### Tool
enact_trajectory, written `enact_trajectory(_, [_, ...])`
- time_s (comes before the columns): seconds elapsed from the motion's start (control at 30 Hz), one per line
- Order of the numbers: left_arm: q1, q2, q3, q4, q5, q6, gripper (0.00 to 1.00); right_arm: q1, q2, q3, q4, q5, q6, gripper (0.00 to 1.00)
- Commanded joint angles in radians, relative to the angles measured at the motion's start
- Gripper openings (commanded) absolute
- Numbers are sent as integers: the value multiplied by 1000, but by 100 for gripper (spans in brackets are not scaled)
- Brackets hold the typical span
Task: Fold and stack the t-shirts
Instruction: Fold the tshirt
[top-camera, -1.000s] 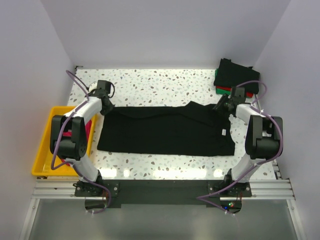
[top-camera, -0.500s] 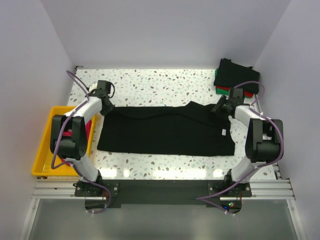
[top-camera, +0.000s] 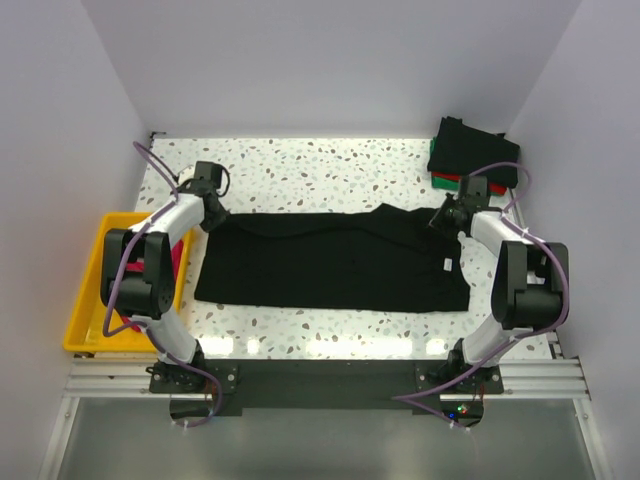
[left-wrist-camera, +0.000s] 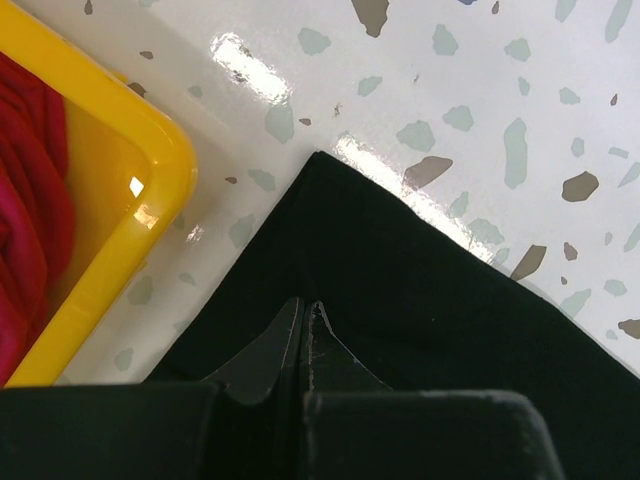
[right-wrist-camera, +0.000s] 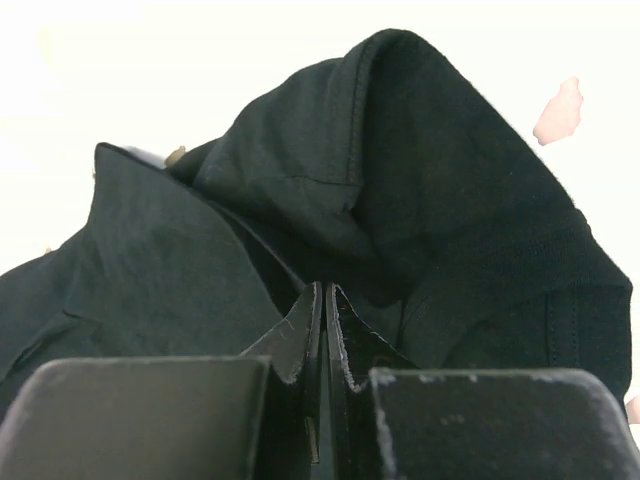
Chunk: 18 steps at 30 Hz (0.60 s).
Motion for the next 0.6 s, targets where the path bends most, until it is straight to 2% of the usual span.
enact_trajectory(0.0, [9,-8,-4,38,0,-9,0,4,-46,20,-12,-7,-18,2])
enact_trajectory(0.3, [9,-23,-1,32,-8,-8,0,4,-106,51,-62,6,-31,0])
enact_trajectory(0.57, [9,-48,-1,15,-22,-9,0,4,-253,63,-161,32,-61,0])
